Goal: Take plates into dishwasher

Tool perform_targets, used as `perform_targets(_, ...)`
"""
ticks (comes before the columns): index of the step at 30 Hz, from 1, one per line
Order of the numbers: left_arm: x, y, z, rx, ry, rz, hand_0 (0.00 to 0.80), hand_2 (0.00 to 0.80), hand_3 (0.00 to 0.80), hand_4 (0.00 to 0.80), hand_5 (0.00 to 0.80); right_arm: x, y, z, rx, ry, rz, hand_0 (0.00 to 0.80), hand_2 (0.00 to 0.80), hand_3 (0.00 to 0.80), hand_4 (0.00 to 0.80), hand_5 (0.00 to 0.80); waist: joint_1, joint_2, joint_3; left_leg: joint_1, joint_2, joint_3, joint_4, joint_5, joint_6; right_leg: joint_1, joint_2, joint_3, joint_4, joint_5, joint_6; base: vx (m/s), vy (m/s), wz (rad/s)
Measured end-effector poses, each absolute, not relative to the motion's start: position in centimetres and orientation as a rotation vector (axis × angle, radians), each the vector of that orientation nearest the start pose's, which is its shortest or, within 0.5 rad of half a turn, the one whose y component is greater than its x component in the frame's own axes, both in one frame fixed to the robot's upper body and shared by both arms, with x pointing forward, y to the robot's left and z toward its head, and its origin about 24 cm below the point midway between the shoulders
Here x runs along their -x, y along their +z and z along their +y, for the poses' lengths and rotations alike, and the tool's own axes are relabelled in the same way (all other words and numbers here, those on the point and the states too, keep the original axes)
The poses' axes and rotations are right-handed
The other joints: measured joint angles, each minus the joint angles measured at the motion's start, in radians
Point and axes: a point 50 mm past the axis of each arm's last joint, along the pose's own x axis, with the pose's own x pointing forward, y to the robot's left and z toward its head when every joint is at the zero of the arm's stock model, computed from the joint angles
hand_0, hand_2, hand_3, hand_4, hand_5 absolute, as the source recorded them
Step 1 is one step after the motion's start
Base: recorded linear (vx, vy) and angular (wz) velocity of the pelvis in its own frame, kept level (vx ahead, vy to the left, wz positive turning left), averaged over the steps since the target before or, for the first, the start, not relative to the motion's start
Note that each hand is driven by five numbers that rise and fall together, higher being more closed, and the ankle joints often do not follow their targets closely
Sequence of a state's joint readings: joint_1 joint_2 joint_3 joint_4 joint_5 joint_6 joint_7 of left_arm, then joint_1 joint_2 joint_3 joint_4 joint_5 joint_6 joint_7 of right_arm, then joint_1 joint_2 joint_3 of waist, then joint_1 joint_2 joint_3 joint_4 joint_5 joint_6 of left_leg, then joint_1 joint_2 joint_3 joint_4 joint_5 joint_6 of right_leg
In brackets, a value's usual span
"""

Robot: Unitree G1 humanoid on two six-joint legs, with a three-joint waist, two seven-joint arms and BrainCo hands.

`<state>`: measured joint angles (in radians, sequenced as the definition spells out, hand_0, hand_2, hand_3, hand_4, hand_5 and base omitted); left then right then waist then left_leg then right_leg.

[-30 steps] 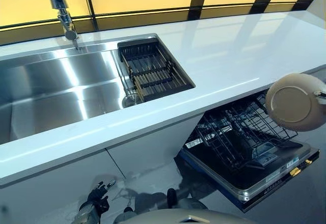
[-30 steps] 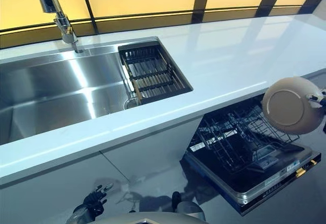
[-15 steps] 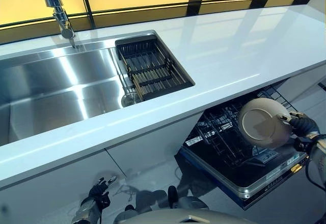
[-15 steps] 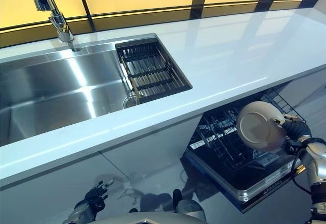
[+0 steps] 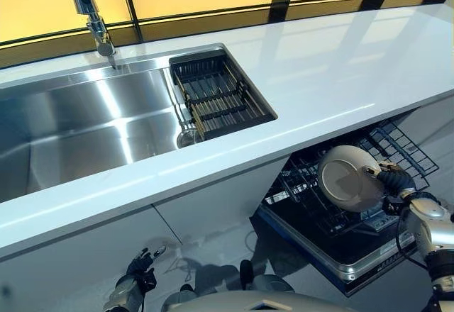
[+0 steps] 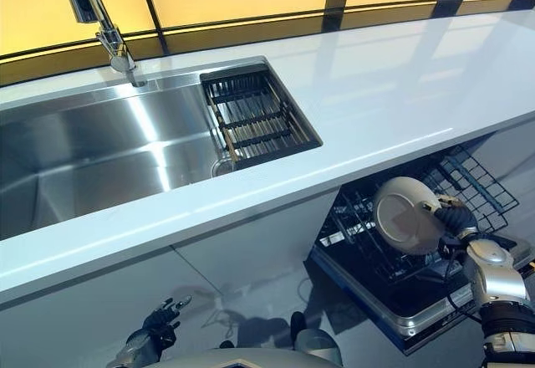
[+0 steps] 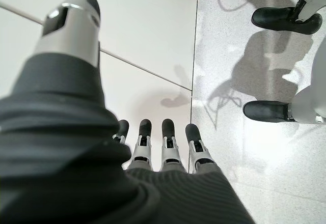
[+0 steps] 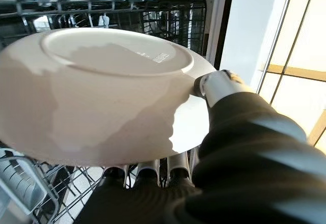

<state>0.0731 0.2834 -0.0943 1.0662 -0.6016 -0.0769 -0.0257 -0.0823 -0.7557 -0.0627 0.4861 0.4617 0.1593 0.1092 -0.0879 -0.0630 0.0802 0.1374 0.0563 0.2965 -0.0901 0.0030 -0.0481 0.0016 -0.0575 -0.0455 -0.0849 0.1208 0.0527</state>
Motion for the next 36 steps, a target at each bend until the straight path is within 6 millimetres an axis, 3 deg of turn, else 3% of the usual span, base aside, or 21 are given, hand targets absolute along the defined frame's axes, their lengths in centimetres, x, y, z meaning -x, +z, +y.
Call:
perform_targets(8,-10.4,-14.6,25.0,0.233,0.381,0.975,0.0,0.0,0.0,0.0,0.0,-24.5,3.0,-36.1,0.234,-0.331,0.461,0.8,0.8,0.8,0.8,0.8,0.022,0.008,-0.003,0.01,0.001,-0.002,0.0,0.002,-0.003,0.011,-0.002,-0.007,-0.004,-0.001,-0.001,0.002,-0.002,0.01)
perform_targets(15,-10.4,-14.6,24.8,0.238,0.376,0.973,0.0,0.0,0.0,0.0,0.0,-25.7,4.1,-36.3,0.265,-0.372,0.417,0.8,0.8,0.8,0.8,0.8,0.027,0.034,-0.002,0.008,0.0,-0.012,0.0,0.002,0.0,0.015,-0.01,-0.03,-0.004,-0.001,-0.001,0.007,-0.015,0.05)
perform_targets(28,-9.9,-14.7,24.7,0.242,0.377,0.984,0.0,0.0,0.0,0.0,0.0,-25.9,3.3,-36.4,0.267,-0.38,0.464,0.8,0.8,0.8,0.8,0.8,0.052,0.058,0.001,0.008,-0.002,-0.029,0.0,0.004,0.0,0.024,-0.015,-0.052,-0.004,-0.004,-0.004,0.002,-0.011,0.04)
perform_targets(36,-9.8,-14.8,24.7,0.243,0.378,0.986,0.0,0.0,0.0,0.0,0.0,-26.3,1.7,-35.2,0.241,-0.342,0.514,0.8,0.8,0.8,0.8,0.8,0.054,0.072,0.007,0.008,-0.002,-0.04,0.0,0.005,0.0,0.03,-0.017,-0.065,-0.004,-0.005,-0.005,-0.003,-0.003,0.03)
